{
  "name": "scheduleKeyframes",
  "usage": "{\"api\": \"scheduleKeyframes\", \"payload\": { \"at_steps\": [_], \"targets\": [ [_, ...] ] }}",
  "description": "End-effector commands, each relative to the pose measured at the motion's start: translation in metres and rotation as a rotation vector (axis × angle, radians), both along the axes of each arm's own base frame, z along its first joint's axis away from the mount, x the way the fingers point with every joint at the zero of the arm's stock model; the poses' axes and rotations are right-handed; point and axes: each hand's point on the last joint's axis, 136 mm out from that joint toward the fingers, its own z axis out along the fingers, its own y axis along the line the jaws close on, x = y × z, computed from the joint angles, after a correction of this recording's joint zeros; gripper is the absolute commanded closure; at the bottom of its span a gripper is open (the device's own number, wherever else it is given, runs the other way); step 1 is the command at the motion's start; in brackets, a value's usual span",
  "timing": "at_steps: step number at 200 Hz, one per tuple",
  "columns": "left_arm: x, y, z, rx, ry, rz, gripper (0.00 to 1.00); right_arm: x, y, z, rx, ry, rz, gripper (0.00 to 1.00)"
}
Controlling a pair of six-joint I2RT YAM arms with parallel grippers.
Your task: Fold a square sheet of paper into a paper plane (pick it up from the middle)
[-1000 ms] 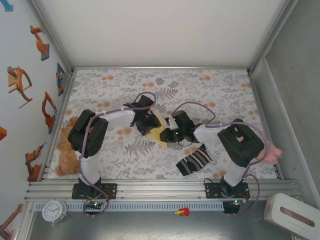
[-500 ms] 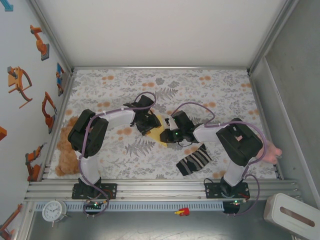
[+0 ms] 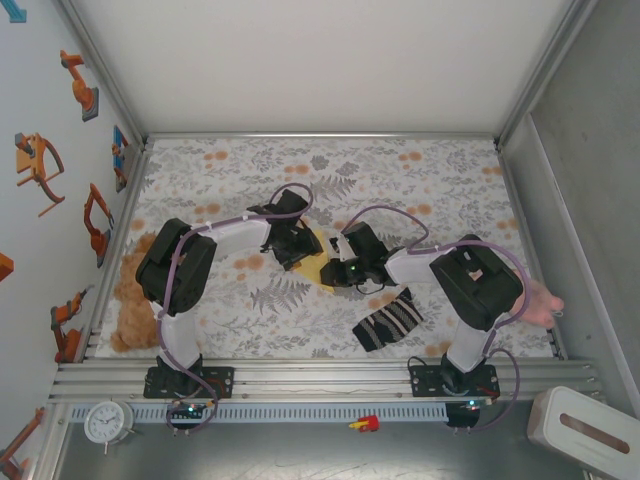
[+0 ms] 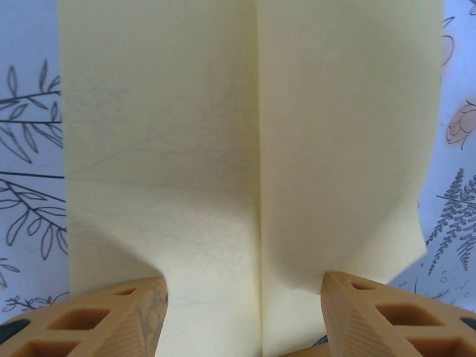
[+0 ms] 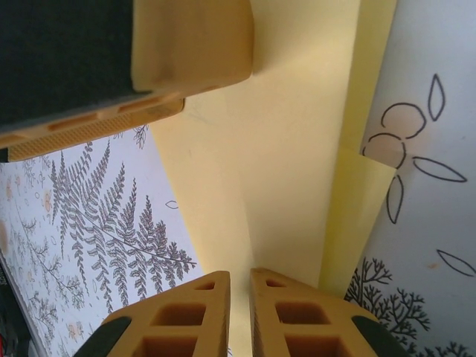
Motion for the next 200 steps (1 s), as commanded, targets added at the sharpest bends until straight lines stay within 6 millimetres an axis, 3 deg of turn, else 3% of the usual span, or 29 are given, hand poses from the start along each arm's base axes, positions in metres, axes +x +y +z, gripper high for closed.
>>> {"api": "scheduleKeyframes", "payload": {
  "at_steps": [1,32,64,96,132,163,200],
  "targets": [
    [-0.013,0.023,-0.002,0.118,0.019,-0.043,0.41,-0.017,-0.012,-0.022,-0.083,0.069,0.035,0.86],
    [0.017,0.007,0.069,-0.043,-0.204,-0.051,0.39,-0.023,-0.014,-0.02,-0.093,0.073,0.065,0.86],
    [0.019,-0.002,0.086,-0.212,-0.318,-0.075,0.44,-0.027,-0.015,-0.018,-0.094,0.076,0.092,0.87],
    [0.009,-0.028,0.082,-0.391,-0.317,-0.133,0.63,-0.027,-0.014,-0.017,-0.093,0.079,0.1,0.88],
    [0.005,-0.047,0.063,-0.492,-0.257,-0.129,0.8,-0.025,-0.013,-0.017,-0.09,0.079,0.094,0.89],
    [0.002,-0.046,0.044,-0.465,-0.218,-0.123,0.83,-0.023,-0.013,-0.017,-0.091,0.077,0.087,0.9],
    [0.002,-0.024,0.013,-0.314,-0.185,-0.078,0.86,-0.023,-0.014,-0.018,-0.099,0.08,0.083,0.9]
  ]
}}
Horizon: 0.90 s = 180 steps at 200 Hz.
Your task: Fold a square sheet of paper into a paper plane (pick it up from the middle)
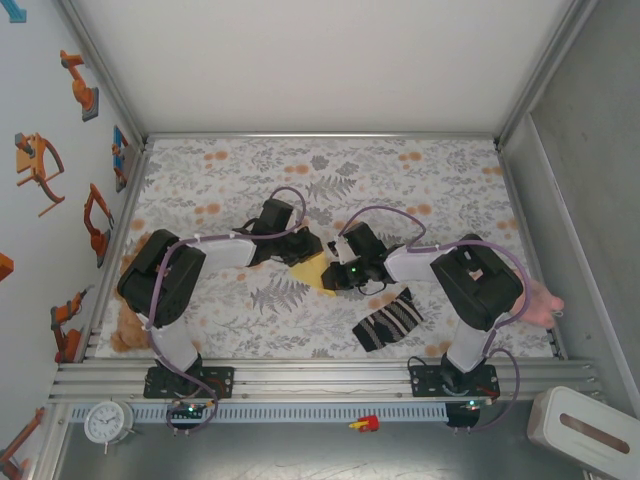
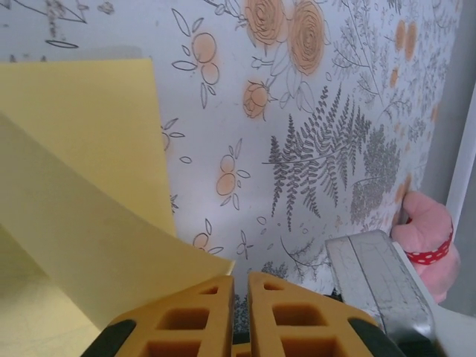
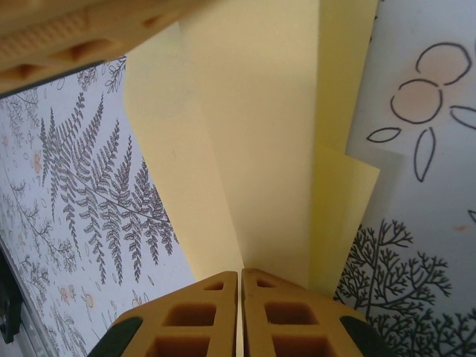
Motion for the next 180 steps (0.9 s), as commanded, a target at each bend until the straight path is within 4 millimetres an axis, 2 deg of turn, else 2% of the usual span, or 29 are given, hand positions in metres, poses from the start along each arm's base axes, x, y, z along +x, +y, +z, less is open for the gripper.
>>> {"api": "scheduleKeyframes", "payload": {
  "at_steps": [1,97,180],
  "targets": [
    [-0.002,0.011,-0.019,0.081,0.024,0.025,0.86,-0.009,-0.011,-0.015,-0.071,0.049,0.001,0.9],
    [0.004,0.033,-0.047,0.199,0.05,0.083,0.91,-0.011,-0.014,-0.02,-0.089,0.062,-0.011,0.91],
    [0.002,0.042,-0.052,0.233,0.056,0.098,0.92,-0.012,-0.018,-0.027,-0.109,0.075,-0.029,0.92]
  ]
}}
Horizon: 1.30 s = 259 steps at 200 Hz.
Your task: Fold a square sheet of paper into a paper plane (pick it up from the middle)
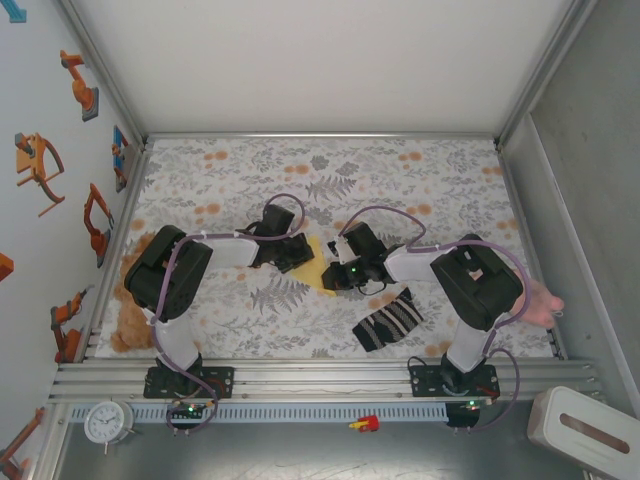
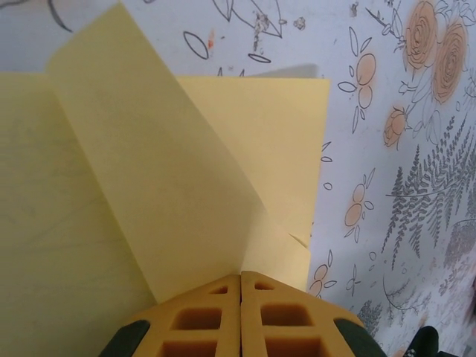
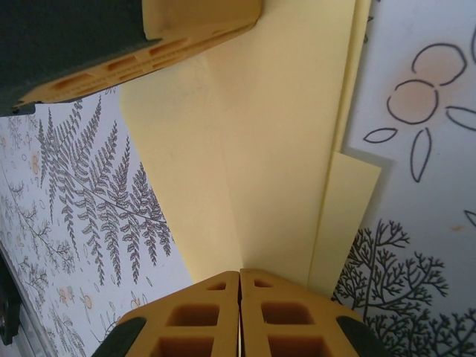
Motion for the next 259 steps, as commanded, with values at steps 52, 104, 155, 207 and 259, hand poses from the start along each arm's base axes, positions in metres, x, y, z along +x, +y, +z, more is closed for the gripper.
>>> {"api": "scheduleKeyframes", "payload": {
  "at_steps": [52,104,155,207,259],
  "targets": [
    [-0.005,0.02,-0.021,0.088,0.032,0.015,0.93,0.004,0.004,0.03,0.084,0.009,-0.081,0.85],
    [-0.006,0.021,-0.022,0.093,0.034,0.014,0.93,0.032,-0.013,0.065,0.072,-0.114,-0.244,0.81],
    [-0.006,0.02,-0.022,0.087,0.034,0.012,0.93,0.038,0.003,0.056,0.096,-0.05,-0.219,0.87],
    [-0.005,0.015,-0.019,0.077,0.038,-0.012,0.92,0.034,0.016,0.04,0.102,0.011,-0.156,0.91],
    [-0.004,0.013,-0.015,0.075,0.037,-0.021,0.89,0.028,0.007,0.016,0.017,0.047,-0.149,0.9]
  ]
}}
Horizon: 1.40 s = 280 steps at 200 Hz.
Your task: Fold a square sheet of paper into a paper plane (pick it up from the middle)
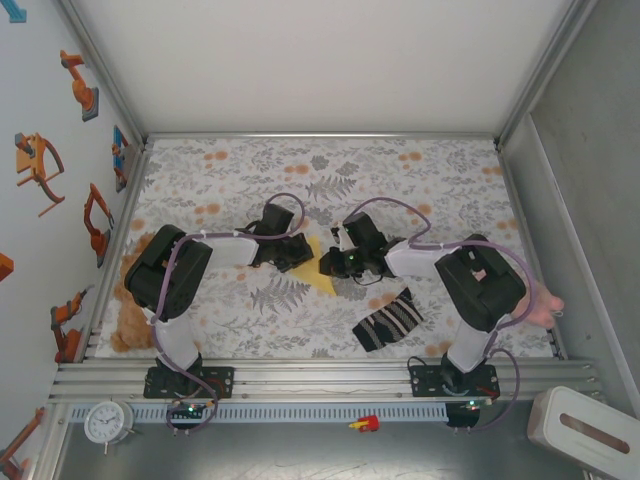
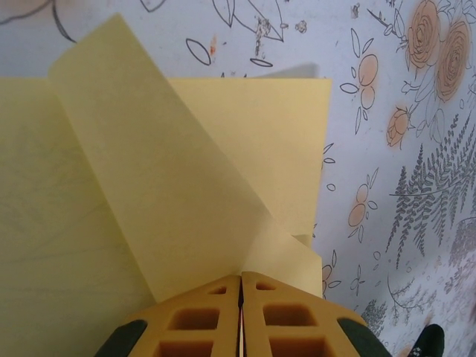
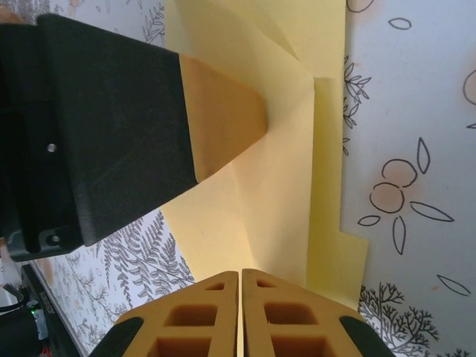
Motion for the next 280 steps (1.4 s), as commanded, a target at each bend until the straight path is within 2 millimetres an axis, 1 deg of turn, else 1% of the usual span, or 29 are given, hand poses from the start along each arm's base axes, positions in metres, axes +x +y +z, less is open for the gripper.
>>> {"api": "scheduleKeyframes", "payload": {
  "at_steps": [1,58,85,105,124,139,159,201,218,233,249,260,280],
  "targets": [
    [-0.005,0.011,-0.014,0.061,0.043,-0.007,0.89,-0.002,-0.002,-0.008,-0.035,0.014,0.019,0.9],
    [-0.004,0.008,-0.011,0.056,0.042,-0.018,0.87,-0.007,-0.012,-0.027,-0.101,0.049,0.011,0.91],
    [-0.001,0.002,0.002,0.033,0.022,-0.037,0.86,-0.009,-0.014,-0.034,-0.118,0.057,0.008,0.91],
    [0.002,-0.005,0.018,-0.009,-0.007,-0.06,0.86,-0.008,-0.016,-0.036,-0.128,0.06,0.003,0.91],
    [-0.001,-0.012,0.029,-0.045,-0.026,-0.086,0.86,-0.009,-0.017,-0.037,-0.137,0.062,0.001,0.91],
    [-0.007,-0.015,0.03,-0.059,-0.028,-0.104,0.87,-0.009,-0.018,-0.038,-0.141,0.062,-0.001,0.92],
    [-0.015,-0.015,0.022,-0.052,-0.013,-0.112,0.89,-0.009,-0.019,-0.038,-0.143,0.06,-0.002,0.92],
    [-0.019,-0.009,-0.001,-0.004,0.047,-0.094,0.91,-0.007,-0.017,-0.033,-0.132,0.049,-0.001,0.92],
    [-0.02,-0.006,-0.007,0.022,0.069,-0.082,0.92,-0.005,-0.013,-0.025,-0.11,0.032,0.007,0.92],
    [-0.021,-0.001,-0.013,0.053,0.091,-0.07,0.92,-0.004,-0.008,-0.012,-0.07,0.007,0.02,0.92],
    [-0.023,0.003,-0.019,0.078,0.113,-0.063,0.92,-0.002,-0.002,0.007,-0.016,-0.028,0.037,0.92],
    [-0.024,0.005,-0.021,0.094,0.125,-0.056,0.92,-0.003,0.002,0.014,0.006,-0.038,0.052,0.92],
    [-0.025,0.007,-0.025,0.113,0.145,-0.051,0.92,-0.007,0.008,0.013,0.006,-0.023,0.089,0.93]
  ]
}}
